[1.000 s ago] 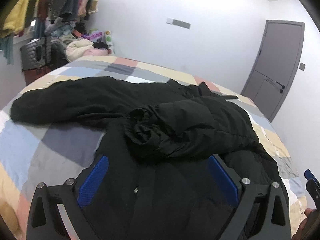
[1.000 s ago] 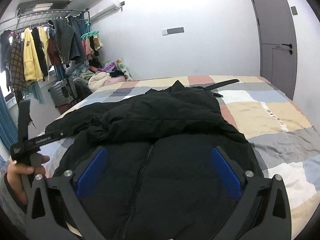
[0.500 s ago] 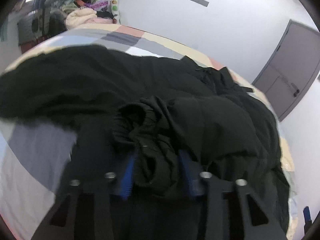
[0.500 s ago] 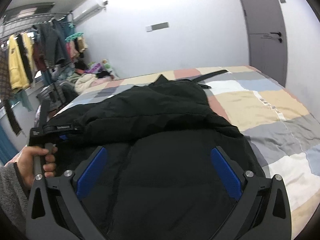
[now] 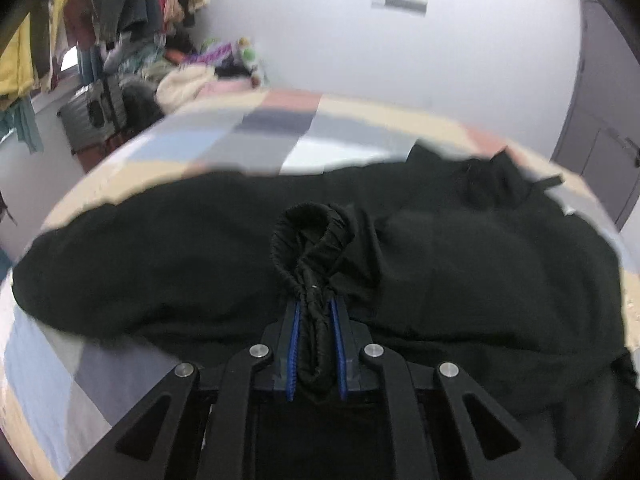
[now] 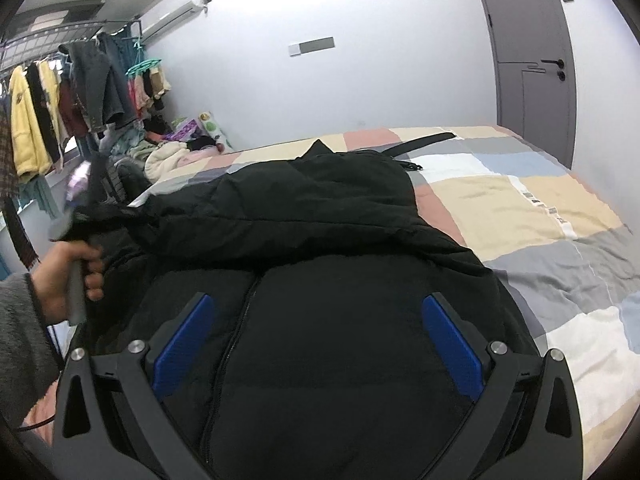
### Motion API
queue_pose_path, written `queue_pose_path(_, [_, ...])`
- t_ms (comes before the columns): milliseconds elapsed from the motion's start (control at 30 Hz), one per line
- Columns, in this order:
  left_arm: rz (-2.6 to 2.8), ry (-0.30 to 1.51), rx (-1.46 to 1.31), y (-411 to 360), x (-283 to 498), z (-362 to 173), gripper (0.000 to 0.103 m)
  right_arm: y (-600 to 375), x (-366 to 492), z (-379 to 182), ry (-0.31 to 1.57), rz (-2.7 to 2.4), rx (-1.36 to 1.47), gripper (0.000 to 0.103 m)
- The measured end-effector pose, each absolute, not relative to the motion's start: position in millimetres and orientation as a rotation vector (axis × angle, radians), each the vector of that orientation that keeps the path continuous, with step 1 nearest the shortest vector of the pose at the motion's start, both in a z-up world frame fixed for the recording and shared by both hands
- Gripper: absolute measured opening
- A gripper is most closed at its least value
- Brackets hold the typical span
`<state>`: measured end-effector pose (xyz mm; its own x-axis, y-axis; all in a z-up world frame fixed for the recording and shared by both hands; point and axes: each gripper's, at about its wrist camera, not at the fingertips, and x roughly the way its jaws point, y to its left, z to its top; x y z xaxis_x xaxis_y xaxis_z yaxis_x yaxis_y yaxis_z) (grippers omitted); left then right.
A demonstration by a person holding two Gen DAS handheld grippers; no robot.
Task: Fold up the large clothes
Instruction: 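Withdraw the right tool and move the left tool to the other sleeve, then close the left tool on the other sleeve of the jacket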
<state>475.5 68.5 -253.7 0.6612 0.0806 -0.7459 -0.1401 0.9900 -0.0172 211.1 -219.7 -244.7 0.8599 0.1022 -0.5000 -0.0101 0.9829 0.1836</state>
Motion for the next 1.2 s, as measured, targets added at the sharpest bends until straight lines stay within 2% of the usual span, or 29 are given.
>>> queue_pose_path(133, [0.114,0.868,-0.204,77,471,-262,0.015,-220,213,-249,0.543,0.067,0.169,0.103])
queue_pose_path(267, [0.079,0.85,-0.236,89,463,-248,0.022,-221,217,-249,0.544,0.069,0.167,0.103])
queue_pose_path(300, [0.083,0.845,-0.237,93,459,-242,0.031,-220,216,-249,0.543,0.069,0.167,0.103])
queue_pose_path(333, [0.102,0.838,-0.235,97,454,-236,0.048,-219,215,-248,0.542,0.07,0.167,0.103])
queue_pose_path(367, [0.119,0.829,-0.238,101,449,-231,0.06,-218,214,-248,0.54,0.07,0.167,0.103])
queue_pose_path(400, [0.133,0.811,-0.246,105,443,-225,0.08,-218,214,-248,0.539,0.07,0.166,0.103])
queue_pose_path(433, [0.145,0.781,-0.256,111,436,-216,0.088,-217,214,-248,0.539,0.069,0.164,0.103])
queue_pose_path(633, [0.158,0.673,-0.302,163,392,-177,0.089,-208,213,-248,0.554,0.077,0.144,0.103])
queue_pose_path(800, [0.2,0.674,-0.296,218,378,-177,0.089,-200,210,-248,0.56,0.082,0.139,0.103])
queue_pose_path(1200, [0.295,0.724,-0.613,367,355,-262,0.089,-165,220,-249,0.596,0.074,0.102,0.103])
